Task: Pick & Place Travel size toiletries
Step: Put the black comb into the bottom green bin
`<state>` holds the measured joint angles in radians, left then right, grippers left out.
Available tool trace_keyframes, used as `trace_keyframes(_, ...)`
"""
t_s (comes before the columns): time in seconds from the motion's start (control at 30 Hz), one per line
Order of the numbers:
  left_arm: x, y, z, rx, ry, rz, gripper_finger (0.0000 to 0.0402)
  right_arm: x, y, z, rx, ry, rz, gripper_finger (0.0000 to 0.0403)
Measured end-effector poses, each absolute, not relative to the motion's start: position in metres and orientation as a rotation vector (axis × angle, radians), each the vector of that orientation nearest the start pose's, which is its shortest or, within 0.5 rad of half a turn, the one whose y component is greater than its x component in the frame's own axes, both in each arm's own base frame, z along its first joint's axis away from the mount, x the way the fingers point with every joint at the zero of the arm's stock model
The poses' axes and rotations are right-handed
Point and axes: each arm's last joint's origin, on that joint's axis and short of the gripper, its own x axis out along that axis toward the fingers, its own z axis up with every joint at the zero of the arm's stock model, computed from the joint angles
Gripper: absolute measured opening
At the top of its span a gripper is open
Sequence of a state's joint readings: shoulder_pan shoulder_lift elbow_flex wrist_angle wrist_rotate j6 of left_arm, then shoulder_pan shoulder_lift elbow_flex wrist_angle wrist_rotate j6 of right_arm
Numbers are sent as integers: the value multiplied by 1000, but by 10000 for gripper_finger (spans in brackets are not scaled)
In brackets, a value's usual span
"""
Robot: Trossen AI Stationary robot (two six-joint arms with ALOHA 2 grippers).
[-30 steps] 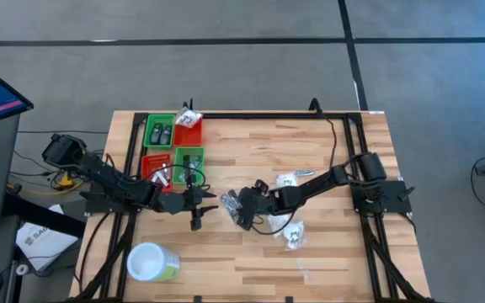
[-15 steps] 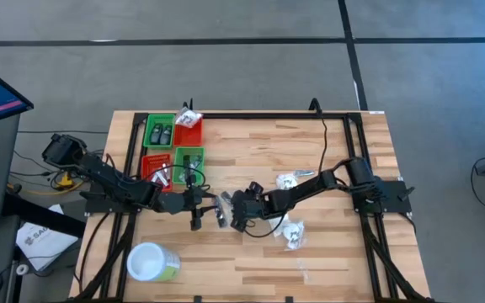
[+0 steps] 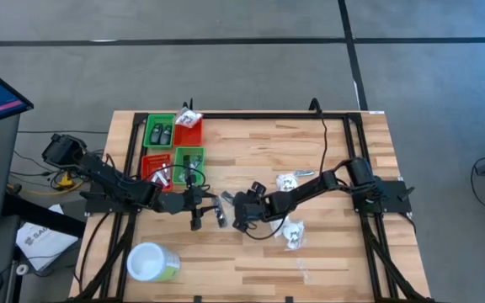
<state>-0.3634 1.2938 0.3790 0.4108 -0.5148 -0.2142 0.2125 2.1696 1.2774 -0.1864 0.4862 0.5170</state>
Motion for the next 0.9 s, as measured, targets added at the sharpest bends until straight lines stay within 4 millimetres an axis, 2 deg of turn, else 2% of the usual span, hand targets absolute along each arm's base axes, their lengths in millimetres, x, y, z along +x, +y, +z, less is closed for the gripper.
trace_keyframes(0.47,216,-67,155,13,440,195,159,402,69,85,36,946,-548,12)
trace_keyframes(0.67,216,-67,155,14,440,195,159,403,70,91,32,963,-522,1)
trace_keyframes(0.9,216,-67,155,29,441,191,159,406,72,121,2,953,-432,0)
